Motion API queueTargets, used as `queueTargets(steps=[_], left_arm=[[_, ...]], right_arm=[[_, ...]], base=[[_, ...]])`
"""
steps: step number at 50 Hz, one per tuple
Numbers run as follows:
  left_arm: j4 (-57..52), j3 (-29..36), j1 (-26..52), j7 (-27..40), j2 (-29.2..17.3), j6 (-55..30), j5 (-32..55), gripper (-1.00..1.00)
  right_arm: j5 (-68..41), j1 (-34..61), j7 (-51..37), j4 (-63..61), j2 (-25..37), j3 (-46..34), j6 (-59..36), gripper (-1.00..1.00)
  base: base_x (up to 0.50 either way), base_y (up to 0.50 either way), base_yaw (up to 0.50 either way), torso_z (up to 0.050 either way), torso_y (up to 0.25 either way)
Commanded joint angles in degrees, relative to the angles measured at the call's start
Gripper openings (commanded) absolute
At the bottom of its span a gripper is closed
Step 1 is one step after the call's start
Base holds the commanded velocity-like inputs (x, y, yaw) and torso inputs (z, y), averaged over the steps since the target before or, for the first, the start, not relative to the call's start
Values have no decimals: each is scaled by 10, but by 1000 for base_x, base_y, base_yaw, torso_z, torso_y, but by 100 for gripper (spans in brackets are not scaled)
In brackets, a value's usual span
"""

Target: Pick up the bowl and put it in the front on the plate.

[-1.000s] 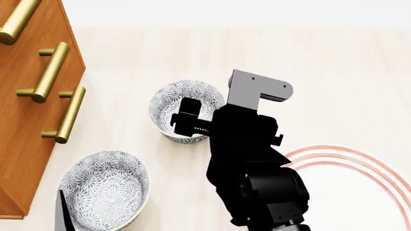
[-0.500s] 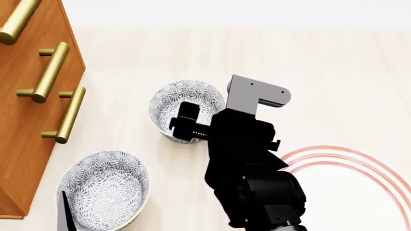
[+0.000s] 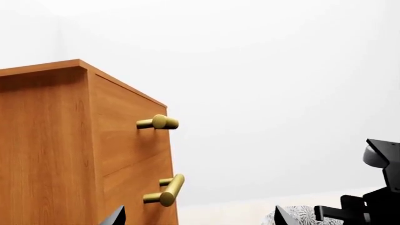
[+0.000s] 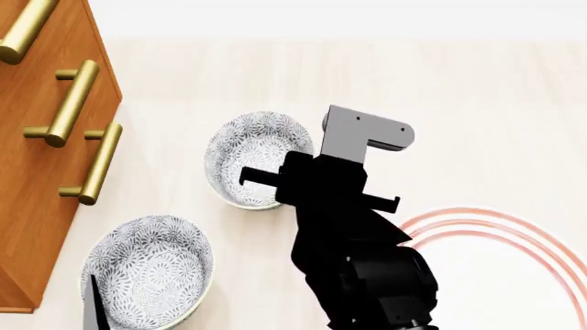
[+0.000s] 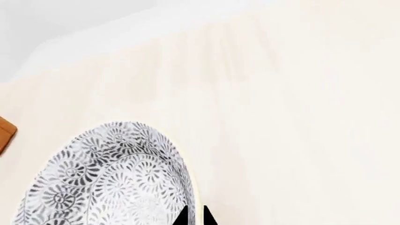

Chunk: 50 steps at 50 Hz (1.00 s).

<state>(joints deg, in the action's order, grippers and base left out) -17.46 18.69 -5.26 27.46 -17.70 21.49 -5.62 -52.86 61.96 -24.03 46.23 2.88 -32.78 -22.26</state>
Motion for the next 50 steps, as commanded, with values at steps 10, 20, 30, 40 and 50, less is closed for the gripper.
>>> queueTargets(steps=[10, 20, 30, 40, 50], left_arm=[[1, -2, 0, -2, 2, 0, -2, 100], [1, -1, 2, 0, 0, 0, 0, 100], [0, -2, 3, 4, -1, -2, 4, 100], [-2, -2, 5, 6, -2, -6, 5, 100], [2, 4, 4, 7, -2, -5, 2, 100]], right_arm=[[66, -13, -54, -185, 49, -45, 57, -100], [59, 5, -97, -312, 92, -34, 40, -100], [-3, 15, -144, -500, 185, 11, -12, -100], [-62, -8, -177, -630, 292, 71, -36, -100], [-139, -87, -198, -720, 411, 151, -32, -100]], base=[[0, 0, 0, 0, 0], [0, 0, 0, 0, 0], [0, 0, 0, 0, 0], [0, 0, 0, 0, 0], [0, 0, 0, 0, 0]])
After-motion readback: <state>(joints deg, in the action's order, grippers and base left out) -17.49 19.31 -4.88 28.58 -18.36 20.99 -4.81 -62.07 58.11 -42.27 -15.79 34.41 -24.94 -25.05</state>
